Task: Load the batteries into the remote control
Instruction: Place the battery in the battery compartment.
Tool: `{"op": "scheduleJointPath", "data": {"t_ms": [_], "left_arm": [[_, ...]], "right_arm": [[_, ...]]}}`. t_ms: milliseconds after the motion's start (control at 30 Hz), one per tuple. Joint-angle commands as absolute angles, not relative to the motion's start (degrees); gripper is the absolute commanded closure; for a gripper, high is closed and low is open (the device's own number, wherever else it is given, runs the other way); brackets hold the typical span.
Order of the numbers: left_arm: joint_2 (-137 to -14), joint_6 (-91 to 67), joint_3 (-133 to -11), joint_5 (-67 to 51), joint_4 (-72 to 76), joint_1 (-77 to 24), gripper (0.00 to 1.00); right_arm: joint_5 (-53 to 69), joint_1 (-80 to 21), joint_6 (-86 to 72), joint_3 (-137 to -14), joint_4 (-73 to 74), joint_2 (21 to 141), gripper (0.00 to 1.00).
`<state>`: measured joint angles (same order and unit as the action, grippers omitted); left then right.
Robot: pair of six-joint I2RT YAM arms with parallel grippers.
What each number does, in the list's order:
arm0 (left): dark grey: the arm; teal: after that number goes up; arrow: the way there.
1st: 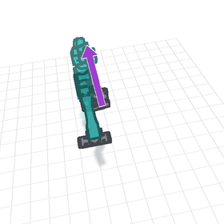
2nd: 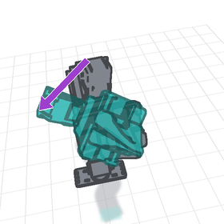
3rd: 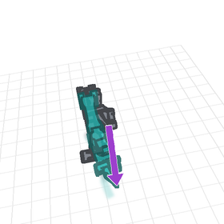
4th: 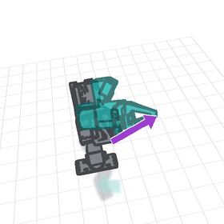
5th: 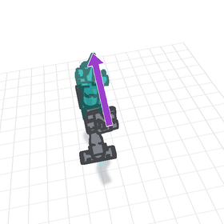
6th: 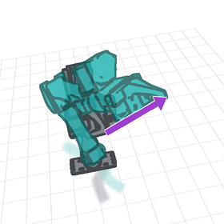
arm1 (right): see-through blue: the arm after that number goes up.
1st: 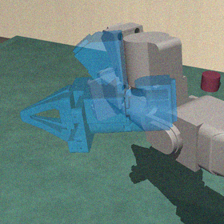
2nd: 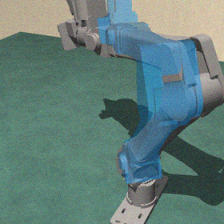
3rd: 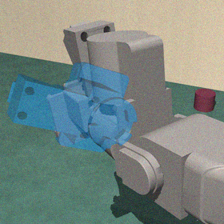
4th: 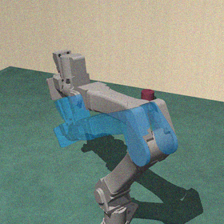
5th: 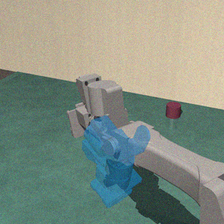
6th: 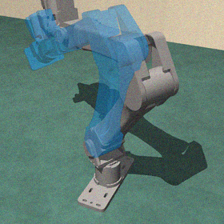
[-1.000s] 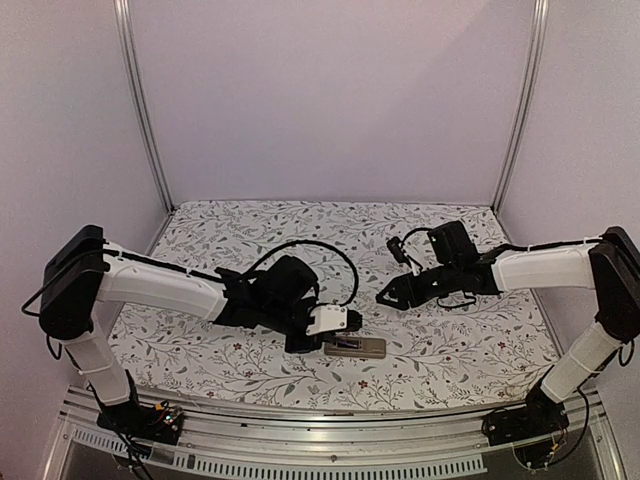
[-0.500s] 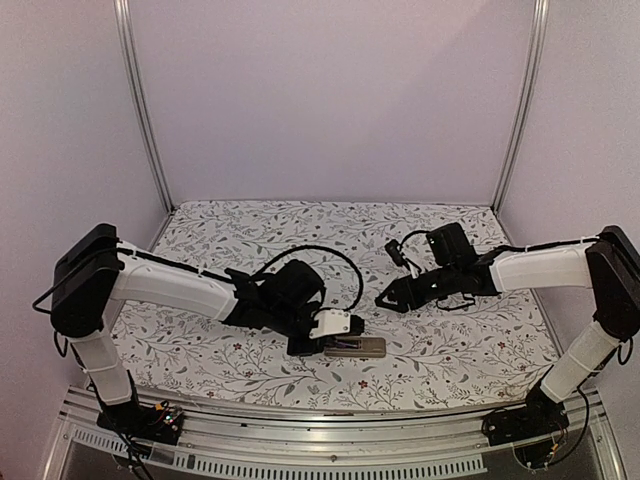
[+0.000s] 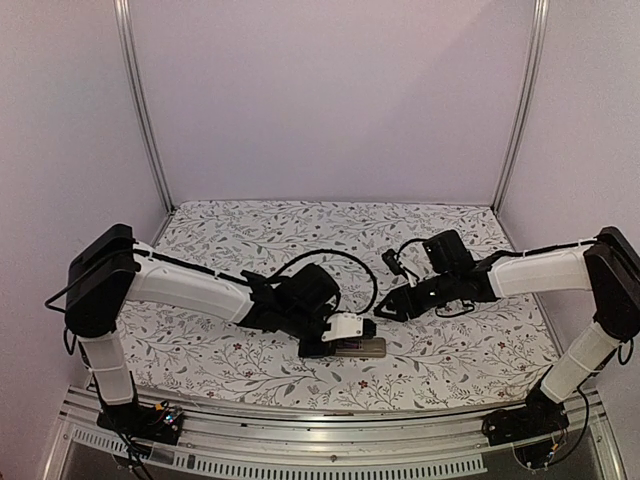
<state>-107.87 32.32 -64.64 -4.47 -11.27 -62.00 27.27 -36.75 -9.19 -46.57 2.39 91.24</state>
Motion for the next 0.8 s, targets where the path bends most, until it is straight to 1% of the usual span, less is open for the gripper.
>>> {"op": "scheduleJointPath", "data": {"t_ms": [0,167,367,633,767], "left_arm": [[-110.21,30.73,-64.24,-2.92,-12.66,-62.53,1.00],[-109.43,31.75,-63.66,-1.37,-13.92,-62.63,1.00],[-108.03,33.30,-64.91,5.98,-18.70,-62.58,1.00],[-105.65,31.73,-65.21,6.28,-19.08,-62.73,1.00],[-105.66,31.94,-64.61,5.39,-17.94,-62.71,1.00]], "right_arm": [[26.01,-37.09,-10.49,-44.82,4.50,89.88,0.49],[25.05,-37.09,-10.94,-44.29,5.07,88.43,0.49],[25.07,-37.09,-10.31,-45.88,6.00,88.19,0.49],[26.61,-37.42,-10.03,-46.49,5.87,88.25,0.49],[31.54,-38.40,-9.53,-46.05,3.01,88.74,0.50]]}}
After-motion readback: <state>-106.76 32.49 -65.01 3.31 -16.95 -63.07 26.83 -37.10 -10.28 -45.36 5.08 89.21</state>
